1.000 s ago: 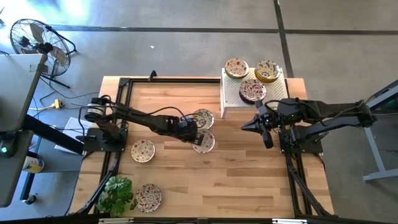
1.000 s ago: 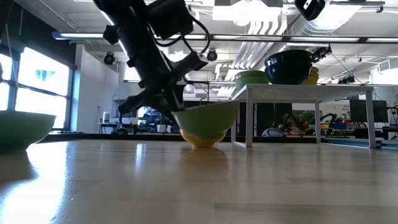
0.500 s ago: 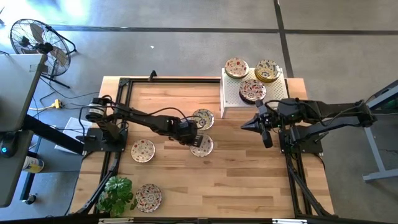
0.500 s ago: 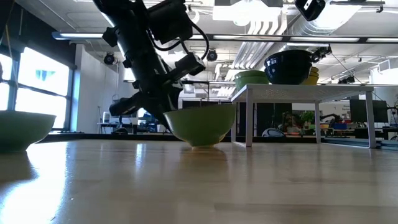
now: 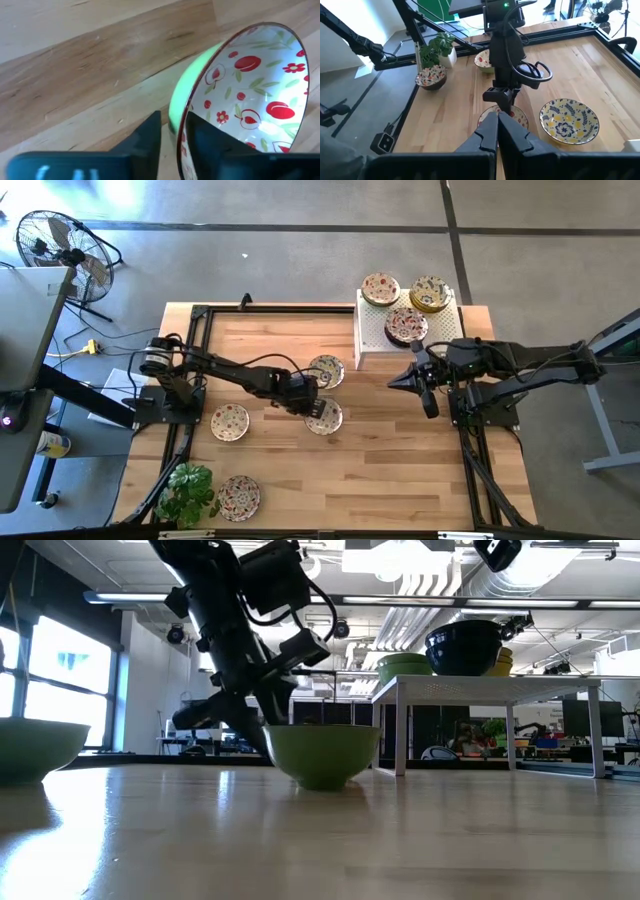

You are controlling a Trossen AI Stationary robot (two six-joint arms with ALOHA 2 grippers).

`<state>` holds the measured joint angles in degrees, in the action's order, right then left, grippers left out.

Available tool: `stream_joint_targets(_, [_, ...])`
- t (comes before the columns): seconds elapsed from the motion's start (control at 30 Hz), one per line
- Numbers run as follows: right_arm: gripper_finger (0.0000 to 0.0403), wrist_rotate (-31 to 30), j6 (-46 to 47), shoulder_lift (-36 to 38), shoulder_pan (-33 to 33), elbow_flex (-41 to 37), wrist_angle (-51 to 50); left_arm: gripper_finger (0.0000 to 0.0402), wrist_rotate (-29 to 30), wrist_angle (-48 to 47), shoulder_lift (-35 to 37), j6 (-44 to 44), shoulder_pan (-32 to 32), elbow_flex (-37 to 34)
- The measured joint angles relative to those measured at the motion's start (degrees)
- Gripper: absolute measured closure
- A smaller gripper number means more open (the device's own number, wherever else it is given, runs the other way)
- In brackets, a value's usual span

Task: Pick & Place Mini bowls
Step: Stack the green patterned bowl on top of the green bowl on the shelf

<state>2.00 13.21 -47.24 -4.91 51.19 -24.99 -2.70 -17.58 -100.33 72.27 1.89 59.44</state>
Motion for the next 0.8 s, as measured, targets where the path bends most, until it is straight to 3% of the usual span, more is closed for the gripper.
stream_joint_targets(0.27, [0.0403,0.1,-0.8,0.0,0.0,0.0,0.0,0.0235,2.6,-10.5,1.6,-6.2,0.0,5.6])
stream_joint_targets(0.43, [0.0403,1.0,-1.2,0.0,0.0,0.0,0.0,0.0215,8.1,-14.7,5.9,-12.4,0.0,10.2])
stream_joint_targets(0.6, [0.0403,1.6,-1.3,0.0,0.0,0.1,-0.1,0.0241,13.6,-12.8,12.1,-19.5,0.1,10.5])
stream_joint_targets(0.8, [0.0403,1.5,-1.5,-0.9,0.0,0.1,0.6,0.0332,20.2,-13.2,18.9,-28.1,2.9,7.5])
